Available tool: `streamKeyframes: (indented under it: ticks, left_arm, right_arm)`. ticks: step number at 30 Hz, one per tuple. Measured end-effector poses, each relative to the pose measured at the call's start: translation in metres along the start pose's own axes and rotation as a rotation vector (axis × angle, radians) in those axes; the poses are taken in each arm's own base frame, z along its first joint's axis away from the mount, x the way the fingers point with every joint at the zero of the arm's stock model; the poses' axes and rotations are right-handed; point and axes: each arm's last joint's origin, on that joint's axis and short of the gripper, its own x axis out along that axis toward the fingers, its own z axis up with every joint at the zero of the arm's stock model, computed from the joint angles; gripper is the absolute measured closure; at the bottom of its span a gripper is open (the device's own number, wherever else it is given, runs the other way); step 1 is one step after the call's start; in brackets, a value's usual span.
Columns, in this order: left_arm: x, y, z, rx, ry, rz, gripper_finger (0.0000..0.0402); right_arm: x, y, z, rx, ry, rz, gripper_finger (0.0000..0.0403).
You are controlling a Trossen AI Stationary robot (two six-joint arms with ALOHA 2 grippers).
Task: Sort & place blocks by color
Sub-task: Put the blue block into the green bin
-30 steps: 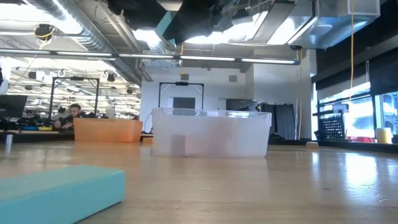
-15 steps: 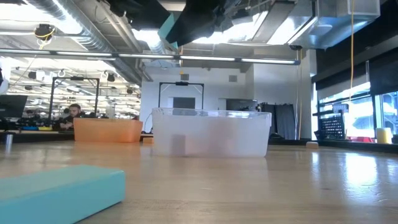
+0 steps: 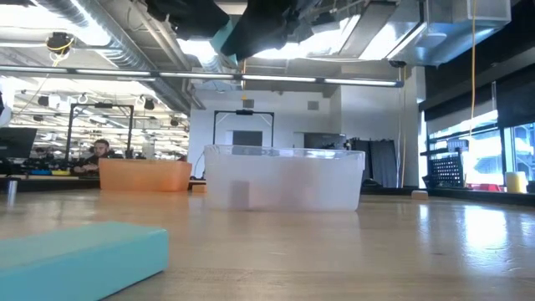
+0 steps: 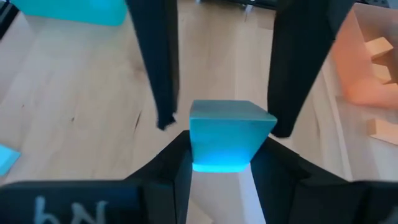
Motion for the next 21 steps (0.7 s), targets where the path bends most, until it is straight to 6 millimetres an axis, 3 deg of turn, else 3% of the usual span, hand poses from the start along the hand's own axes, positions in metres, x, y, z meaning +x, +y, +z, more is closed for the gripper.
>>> streamKeyframes:
  ticks: [21]
  left_arm:
    - [0.012,-0.001,-0.007,0.009,0.034,0.043,0.0219]
  right_arm:
    - [0.001,0.001,-0.002,-0.007,0.012,0.005,0.0273]
